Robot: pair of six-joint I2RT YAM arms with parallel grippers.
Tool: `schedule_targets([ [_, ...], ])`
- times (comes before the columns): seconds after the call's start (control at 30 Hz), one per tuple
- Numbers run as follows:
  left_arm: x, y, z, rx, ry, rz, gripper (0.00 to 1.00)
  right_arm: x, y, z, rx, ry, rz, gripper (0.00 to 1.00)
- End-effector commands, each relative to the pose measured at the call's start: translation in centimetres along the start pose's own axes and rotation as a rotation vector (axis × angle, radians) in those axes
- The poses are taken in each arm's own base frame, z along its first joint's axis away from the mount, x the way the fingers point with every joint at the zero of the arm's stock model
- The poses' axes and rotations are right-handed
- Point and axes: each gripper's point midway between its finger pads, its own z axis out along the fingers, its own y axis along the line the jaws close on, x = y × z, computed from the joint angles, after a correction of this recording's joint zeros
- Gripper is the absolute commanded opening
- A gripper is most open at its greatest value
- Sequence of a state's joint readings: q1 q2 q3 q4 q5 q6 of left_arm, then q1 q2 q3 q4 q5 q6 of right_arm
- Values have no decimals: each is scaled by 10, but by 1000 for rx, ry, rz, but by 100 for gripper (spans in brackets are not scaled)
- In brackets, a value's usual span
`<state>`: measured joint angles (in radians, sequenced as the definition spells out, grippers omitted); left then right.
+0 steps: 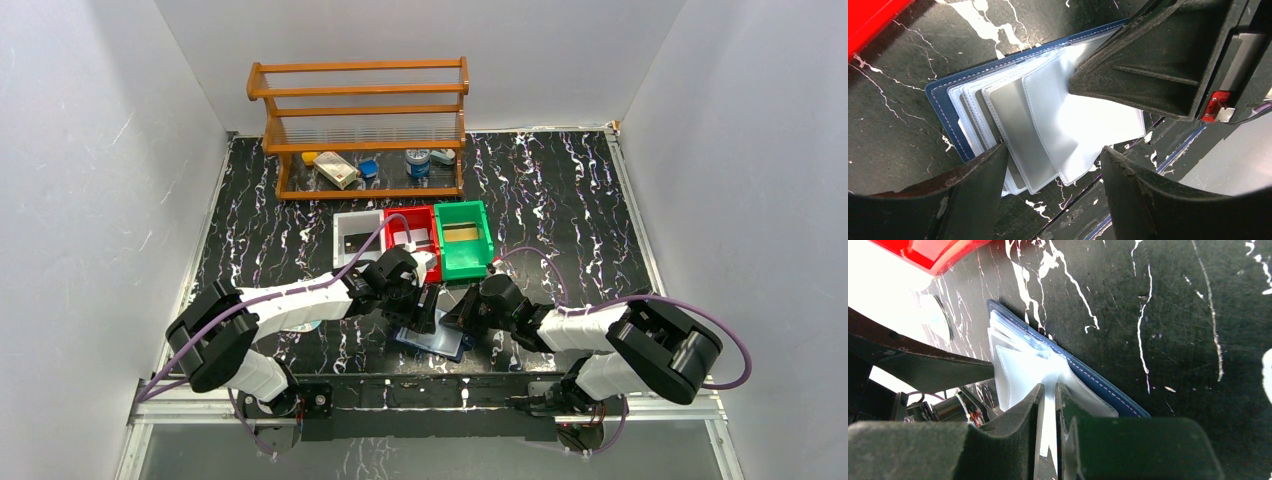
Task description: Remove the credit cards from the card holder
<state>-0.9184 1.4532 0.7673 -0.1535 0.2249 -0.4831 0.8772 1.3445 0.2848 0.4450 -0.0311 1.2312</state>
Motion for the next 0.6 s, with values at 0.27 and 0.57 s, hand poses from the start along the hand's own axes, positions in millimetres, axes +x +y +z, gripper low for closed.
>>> schedule_targets([
  [0.27, -19, -30, -19, 116, -50, 28, 53, 8, -59, -2, 202, 16, -15, 23],
  [0.57, -23, -43, -24, 174, -53, 39, 45, 7, -56, -2, 181, 11, -20, 25],
])
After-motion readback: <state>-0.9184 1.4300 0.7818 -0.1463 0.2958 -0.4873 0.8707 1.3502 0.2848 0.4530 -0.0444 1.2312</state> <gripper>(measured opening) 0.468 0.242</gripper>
